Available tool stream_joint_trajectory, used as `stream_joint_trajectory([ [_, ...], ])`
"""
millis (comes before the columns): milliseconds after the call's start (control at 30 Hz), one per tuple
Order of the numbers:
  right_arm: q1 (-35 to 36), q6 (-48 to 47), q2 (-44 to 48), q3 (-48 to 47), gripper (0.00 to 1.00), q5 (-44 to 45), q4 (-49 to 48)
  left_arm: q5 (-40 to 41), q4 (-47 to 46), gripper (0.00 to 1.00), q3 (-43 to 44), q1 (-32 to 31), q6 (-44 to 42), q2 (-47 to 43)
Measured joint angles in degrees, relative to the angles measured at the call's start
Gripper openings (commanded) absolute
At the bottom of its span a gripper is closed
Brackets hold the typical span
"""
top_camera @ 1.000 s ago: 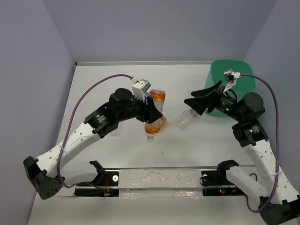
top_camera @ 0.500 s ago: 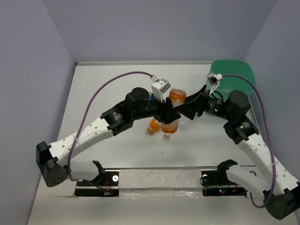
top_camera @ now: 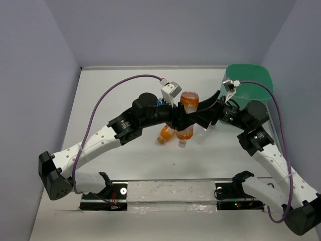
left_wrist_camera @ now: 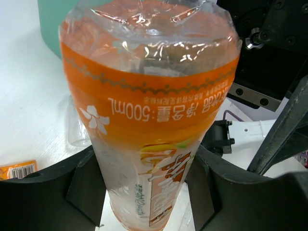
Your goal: Put the plastic bottles in the bin
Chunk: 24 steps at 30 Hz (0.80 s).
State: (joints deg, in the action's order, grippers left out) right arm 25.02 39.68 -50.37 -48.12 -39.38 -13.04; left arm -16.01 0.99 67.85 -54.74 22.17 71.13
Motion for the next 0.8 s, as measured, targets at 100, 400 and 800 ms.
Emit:
stream_joint_trajectory([
  [100,0.2,0.7,-0.5,0.3,0.96,0.3,-2.2,0.1,-2.2,0.67,-1.1,0.0,0.3,-0.4],
  [400,0.9,2.8,0.8,2.2,1.00,2.8,-4.9,1.0,-4.2,0.58,-4.7,-0.4,0.3,-2.2],
  [800,0.9,1.5,1.6,0.7,1.00,9.4,-2.5,-1.9,-4.0,0.56,-5.4,-1.9,-0.6,-2.6],
])
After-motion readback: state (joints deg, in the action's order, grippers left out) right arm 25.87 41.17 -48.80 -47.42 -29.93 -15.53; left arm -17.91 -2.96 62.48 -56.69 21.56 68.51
